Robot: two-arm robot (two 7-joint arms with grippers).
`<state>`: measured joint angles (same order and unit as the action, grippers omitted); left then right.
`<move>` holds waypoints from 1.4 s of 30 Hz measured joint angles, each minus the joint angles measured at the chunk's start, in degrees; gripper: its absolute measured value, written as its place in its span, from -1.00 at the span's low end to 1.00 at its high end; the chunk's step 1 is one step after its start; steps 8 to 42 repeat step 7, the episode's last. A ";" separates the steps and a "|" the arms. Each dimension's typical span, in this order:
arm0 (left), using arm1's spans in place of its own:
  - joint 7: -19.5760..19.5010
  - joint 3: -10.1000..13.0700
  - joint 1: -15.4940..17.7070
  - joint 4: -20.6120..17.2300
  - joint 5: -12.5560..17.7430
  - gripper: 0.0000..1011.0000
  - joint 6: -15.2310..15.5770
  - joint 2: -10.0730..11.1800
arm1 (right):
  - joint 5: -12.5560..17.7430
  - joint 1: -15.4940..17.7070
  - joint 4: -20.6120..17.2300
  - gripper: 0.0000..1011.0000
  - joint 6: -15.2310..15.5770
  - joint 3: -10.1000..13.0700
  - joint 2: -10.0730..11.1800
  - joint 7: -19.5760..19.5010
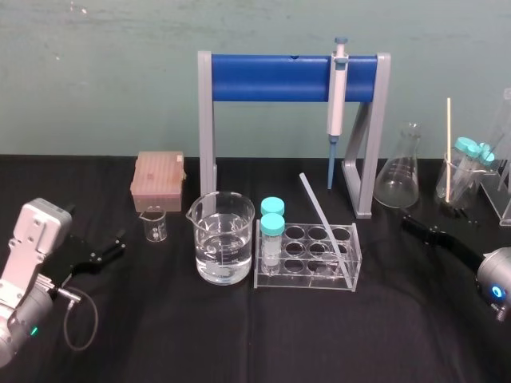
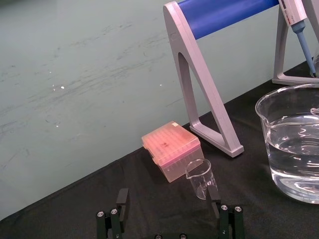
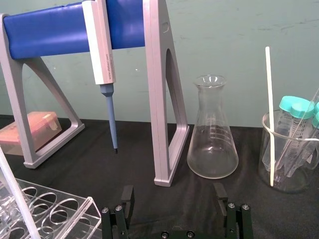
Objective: Pick up the stirring rod with one hand, then place it down.
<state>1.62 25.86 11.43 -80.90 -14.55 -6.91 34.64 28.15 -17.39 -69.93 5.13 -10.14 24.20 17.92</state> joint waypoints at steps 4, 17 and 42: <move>0.00 0.00 0.00 0.00 0.00 0.98 0.00 0.00 | 0.01 0.00 -0.03 0.98 -0.12 0.03 -0.02 0.02; 0.00 0.00 0.00 0.00 0.00 0.98 0.00 0.00 | 0.01 0.00 -0.05 0.98 -0.22 0.04 -0.03 0.03; 0.00 0.00 0.00 0.00 0.00 0.98 0.00 0.00 | 0.01 0.00 -0.05 0.98 -0.22 0.04 -0.03 0.03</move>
